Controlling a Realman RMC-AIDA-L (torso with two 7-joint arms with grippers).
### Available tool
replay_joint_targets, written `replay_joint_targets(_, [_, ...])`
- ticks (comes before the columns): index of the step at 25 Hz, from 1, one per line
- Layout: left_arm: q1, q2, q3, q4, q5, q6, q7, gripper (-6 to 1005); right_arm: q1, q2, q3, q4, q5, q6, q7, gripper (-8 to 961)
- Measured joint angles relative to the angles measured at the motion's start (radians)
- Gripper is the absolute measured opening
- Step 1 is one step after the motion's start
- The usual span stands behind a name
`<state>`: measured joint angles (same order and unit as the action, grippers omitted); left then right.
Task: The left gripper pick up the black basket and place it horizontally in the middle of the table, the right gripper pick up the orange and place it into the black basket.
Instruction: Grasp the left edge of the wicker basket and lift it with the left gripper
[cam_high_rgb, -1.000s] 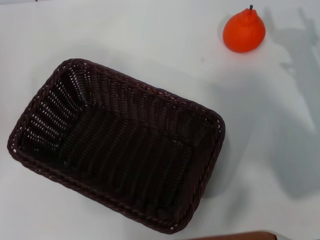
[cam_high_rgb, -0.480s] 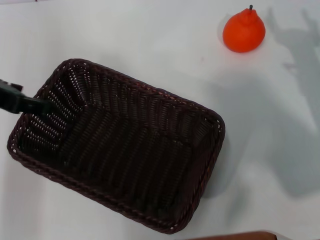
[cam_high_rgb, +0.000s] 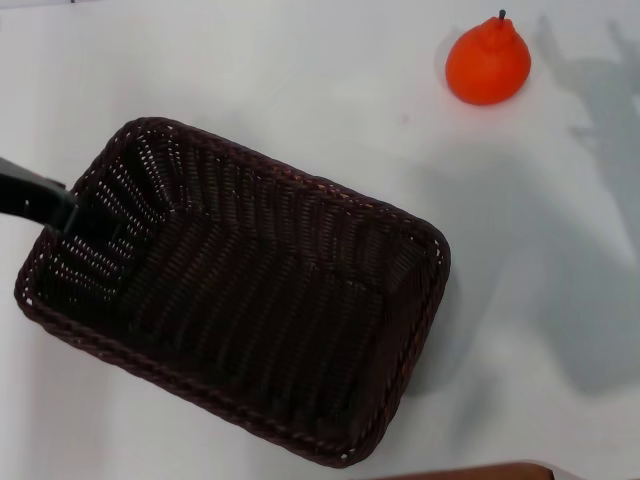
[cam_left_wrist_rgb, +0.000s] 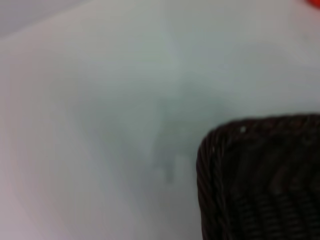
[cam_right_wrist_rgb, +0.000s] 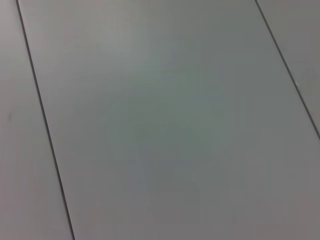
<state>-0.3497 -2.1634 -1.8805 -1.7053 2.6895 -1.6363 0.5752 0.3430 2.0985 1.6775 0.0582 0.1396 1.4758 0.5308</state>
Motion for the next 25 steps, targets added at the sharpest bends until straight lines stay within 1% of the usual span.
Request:
replay_joint_targets(3, [-0.018, 0.000, 0.004, 0.063, 0.019, 0.003, -0.002, 858, 0.000, 0.000, 0.000, 0.000, 0.000, 0.000, 0.000, 941])
replay_joint_targets(6, [-0.027, 0.000, 0.000, 0.101, 0.027, 0.007, -0.008, 859, 0.000, 0.000, 0.000, 0.000, 0.000, -0.003, 0.000, 941])
replay_joint_targets(13, [-0.032, 0.000, -0.008, 0.104, 0.022, -0.004, -0.013, 859, 0.001, -0.001, -0.001, -0.002, 0.000, -0.012, 0.000, 941])
replay_joint_targets(16, [-0.032, -0.001, -0.010, 0.110, 0.021, -0.005, -0.014, 782, 0.001, -0.001, -0.001, -0.002, 0.000, -0.016, -0.001, 941])
replay_joint_targets(21, [-0.036, -0.001, -0.007, 0.125, 0.025, -0.003, -0.032, 558, -0.002, -0.002, -0.001, -0.002, 0.000, -0.017, -0.001, 941])
replay_joint_targets(25, [-0.041, 0.000, -0.005, 0.127, 0.034, -0.001, -0.057, 403, -0.004, -0.002, -0.001, -0.002, 0.000, -0.017, -0.001, 941])
